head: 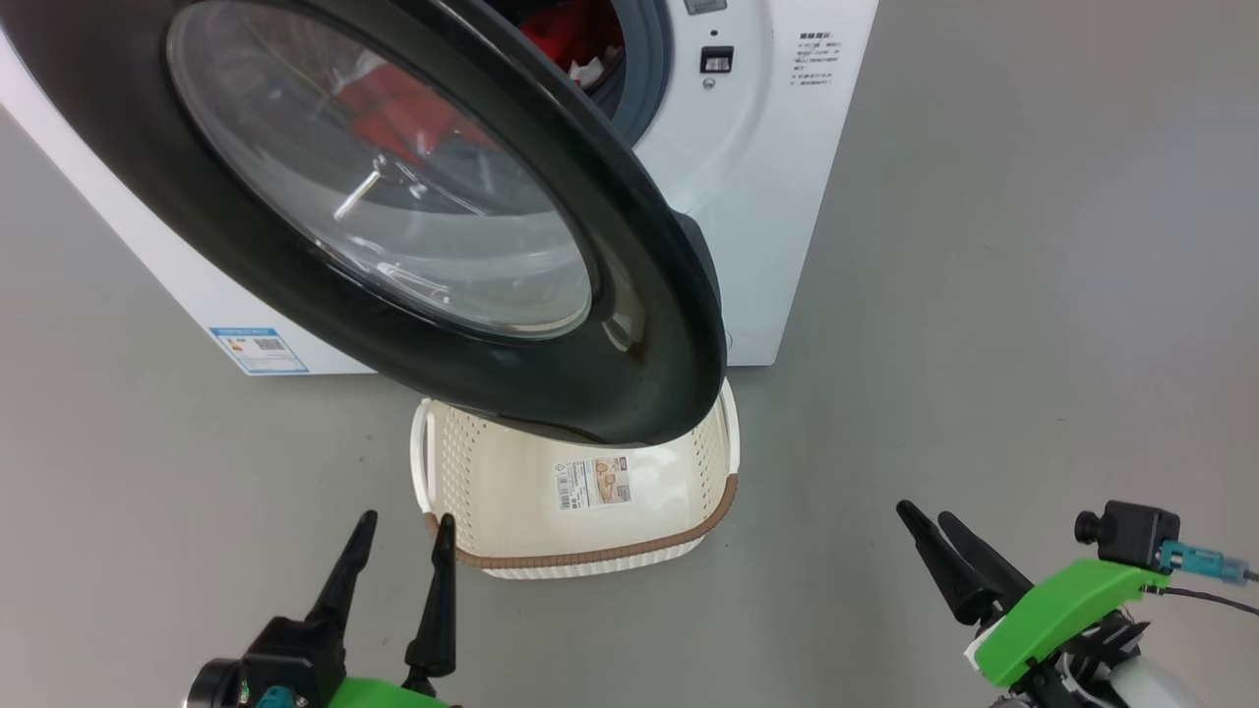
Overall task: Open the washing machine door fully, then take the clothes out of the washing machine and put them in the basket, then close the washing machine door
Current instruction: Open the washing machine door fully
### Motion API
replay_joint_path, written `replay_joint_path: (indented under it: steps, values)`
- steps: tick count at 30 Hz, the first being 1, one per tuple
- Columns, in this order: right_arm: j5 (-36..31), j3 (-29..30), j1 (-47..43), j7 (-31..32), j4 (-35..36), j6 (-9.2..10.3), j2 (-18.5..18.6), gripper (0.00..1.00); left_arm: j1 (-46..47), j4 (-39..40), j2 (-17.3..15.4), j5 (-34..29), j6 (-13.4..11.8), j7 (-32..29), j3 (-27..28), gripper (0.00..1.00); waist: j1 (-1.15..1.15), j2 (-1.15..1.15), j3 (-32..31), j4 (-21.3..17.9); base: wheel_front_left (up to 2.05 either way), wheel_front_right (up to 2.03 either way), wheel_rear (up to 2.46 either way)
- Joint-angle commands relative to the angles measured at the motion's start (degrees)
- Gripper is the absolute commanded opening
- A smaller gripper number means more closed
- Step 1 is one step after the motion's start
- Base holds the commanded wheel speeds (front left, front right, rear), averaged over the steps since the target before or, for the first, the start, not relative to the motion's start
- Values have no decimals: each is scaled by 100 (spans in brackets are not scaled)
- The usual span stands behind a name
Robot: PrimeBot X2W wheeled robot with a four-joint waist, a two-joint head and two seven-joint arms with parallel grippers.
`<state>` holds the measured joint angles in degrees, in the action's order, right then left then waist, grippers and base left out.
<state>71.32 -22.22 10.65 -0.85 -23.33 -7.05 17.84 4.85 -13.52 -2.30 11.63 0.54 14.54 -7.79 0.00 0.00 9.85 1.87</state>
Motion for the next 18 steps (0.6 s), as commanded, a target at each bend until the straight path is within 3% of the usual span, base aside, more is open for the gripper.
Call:
replay_joint_path:
  steps: [1,6,10,18]
  values:
    - [-78,-214,-3,-233,143,-44,162,100,38,92,-58,-14,28,46,194,100,0,0,-7,-2,0,0,0]
    - [-265,-822,76,-1123,85,-44,435,100,28,63,-58,-16,27,46,220,100,0,0,-28,-23,0,0,0]
    - [-567,-1032,155,-1395,-42,-44,593,100,31,53,-58,-14,32,46,237,100,0,0,-34,-41,0,0,0]
    - [-2093,219,-129,-1413,191,-44,204,100,38,56,-58,-12,27,46,259,100,0,0,-42,-60,0,0,0]
